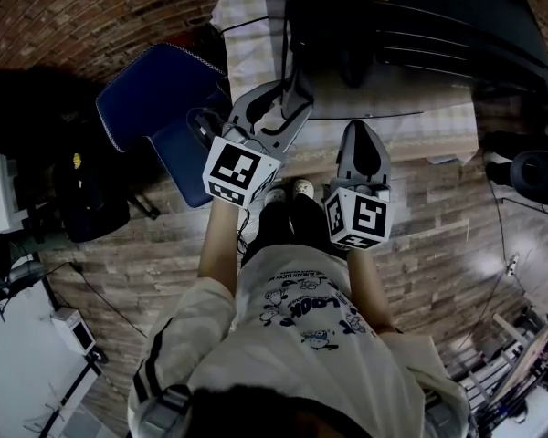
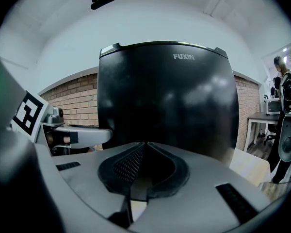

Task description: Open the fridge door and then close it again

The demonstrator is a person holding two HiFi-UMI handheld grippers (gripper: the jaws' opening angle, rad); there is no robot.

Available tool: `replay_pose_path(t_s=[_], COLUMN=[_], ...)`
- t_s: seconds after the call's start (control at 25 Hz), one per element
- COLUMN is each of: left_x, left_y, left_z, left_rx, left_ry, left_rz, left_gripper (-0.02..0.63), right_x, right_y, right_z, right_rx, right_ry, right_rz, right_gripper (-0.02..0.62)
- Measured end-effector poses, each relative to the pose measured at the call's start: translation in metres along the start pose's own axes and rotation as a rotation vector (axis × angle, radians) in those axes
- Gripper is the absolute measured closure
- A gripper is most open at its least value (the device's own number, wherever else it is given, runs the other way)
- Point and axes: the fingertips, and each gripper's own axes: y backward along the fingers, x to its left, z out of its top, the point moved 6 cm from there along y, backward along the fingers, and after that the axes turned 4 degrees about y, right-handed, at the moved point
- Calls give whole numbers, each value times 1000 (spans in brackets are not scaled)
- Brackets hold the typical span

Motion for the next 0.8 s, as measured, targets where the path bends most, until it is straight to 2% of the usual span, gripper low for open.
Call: replay_pose_path(t_s=[0.6, 0.8], left_x=[-2, -17], left_y=[2, 15], left_z=[0, -3], left_rx=[4, 9], left_ry=[-3, -1], left_rz=[6, -48], left_gripper=[402, 419], right_x=[-3, -5], right_y=[19, 23], right_z=[0, 0], right_rx=[-12, -20], right_ry=[-3, -1], right_rz=[-37, -55], right_gripper=[561, 561])
